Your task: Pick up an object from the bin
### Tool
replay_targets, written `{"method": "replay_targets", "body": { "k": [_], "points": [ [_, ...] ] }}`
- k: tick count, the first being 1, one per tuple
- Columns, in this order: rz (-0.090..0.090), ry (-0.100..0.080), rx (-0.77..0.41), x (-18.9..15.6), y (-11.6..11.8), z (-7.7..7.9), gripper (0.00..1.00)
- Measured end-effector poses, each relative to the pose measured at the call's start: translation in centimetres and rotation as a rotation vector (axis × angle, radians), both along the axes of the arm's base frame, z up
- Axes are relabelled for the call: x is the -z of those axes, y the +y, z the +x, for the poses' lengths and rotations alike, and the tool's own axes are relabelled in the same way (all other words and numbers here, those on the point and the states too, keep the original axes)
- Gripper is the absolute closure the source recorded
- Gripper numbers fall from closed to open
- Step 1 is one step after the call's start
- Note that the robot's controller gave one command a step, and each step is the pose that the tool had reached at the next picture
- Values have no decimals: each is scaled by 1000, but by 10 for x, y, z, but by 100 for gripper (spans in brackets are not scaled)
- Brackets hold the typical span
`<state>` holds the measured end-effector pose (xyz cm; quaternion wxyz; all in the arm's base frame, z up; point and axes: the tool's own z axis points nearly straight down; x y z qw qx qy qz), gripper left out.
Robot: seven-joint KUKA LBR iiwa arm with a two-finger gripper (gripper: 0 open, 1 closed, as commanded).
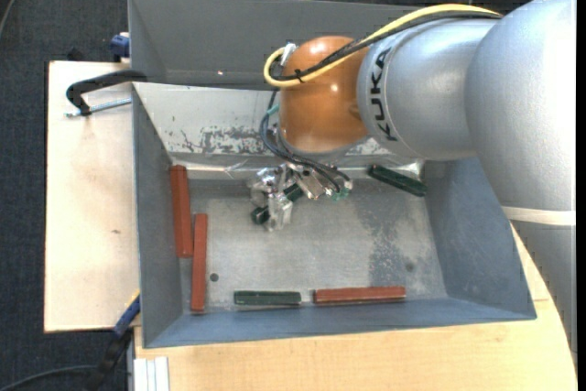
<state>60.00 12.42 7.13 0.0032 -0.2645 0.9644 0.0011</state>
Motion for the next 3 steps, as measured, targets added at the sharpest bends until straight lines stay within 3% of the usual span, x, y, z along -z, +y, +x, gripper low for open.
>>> {"method": "replay_targets", "body": {
  "k": [1, 2, 3],
  "points": [
    [0, -1, 85, -135, 11, -19, 100],
    [-2, 10, -2, 5, 33, -40, 100],
    [-2, -8, -209, -152, 15, -45, 100]
  ]
}}
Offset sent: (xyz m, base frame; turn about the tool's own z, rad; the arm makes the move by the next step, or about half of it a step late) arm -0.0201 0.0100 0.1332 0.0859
